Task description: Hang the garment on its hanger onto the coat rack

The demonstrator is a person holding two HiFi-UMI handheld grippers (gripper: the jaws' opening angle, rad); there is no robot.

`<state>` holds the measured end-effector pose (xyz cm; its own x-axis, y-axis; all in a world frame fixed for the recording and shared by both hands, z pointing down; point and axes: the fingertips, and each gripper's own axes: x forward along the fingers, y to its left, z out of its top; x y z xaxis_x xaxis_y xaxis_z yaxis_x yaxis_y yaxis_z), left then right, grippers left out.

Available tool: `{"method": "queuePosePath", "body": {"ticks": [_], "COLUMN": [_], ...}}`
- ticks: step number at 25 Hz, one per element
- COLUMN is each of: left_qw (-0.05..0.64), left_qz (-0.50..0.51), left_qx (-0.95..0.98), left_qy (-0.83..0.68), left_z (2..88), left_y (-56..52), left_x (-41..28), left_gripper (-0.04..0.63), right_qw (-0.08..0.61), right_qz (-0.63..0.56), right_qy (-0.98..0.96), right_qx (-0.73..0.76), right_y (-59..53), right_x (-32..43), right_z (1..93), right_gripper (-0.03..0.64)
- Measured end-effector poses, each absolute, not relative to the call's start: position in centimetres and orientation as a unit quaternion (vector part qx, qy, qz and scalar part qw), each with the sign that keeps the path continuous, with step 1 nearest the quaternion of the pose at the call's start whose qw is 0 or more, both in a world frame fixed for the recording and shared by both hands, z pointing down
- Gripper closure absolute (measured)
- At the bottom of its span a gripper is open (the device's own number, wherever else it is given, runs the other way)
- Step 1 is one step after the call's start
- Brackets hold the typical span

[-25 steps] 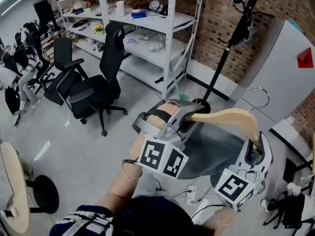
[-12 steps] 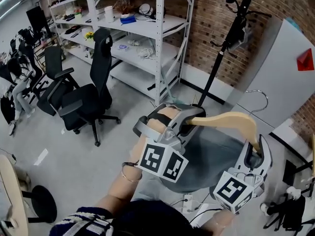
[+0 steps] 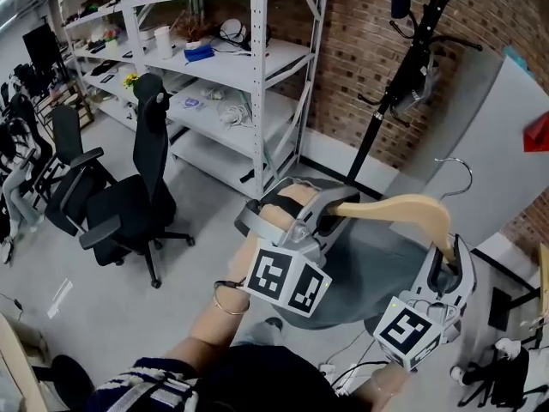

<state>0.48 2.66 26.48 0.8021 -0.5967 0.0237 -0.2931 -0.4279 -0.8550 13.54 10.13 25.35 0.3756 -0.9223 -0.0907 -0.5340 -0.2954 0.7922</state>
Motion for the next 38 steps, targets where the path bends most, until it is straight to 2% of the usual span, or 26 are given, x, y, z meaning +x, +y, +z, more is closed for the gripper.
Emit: {"method": "queuePosePath", "body": {"ticks": [13,27,38], "left_qw": [0.459,0.449,0.453], "left_qz": [-0.160,-0.170,-0.176], "left_qx": [-0.835,-0.835,-0.819], "left_qy": [0.256,0.269,0.305], "left_z": [27.1,27.2,25.3], "left_y": [-8.2,-21.8,-30.4], "left_x": [3.6,14.1,20.0], "left_gripper": [0.569,0.569,0.569], "right_qw": [0.342,0.345,0.320], "right_qz": [-0.274,-0.276,-0.298], "right_qy": [-0.478,-0.493,-0.513], "right_qx": [0.761,0.750,0.739], "right_y": [-0.4,-14.4,-24.0], "right_x": [16.4,27.2,33.7], "right_z": [25.8,25.8,24.0], "right_gripper": [0.509,0.509,0.509]}}
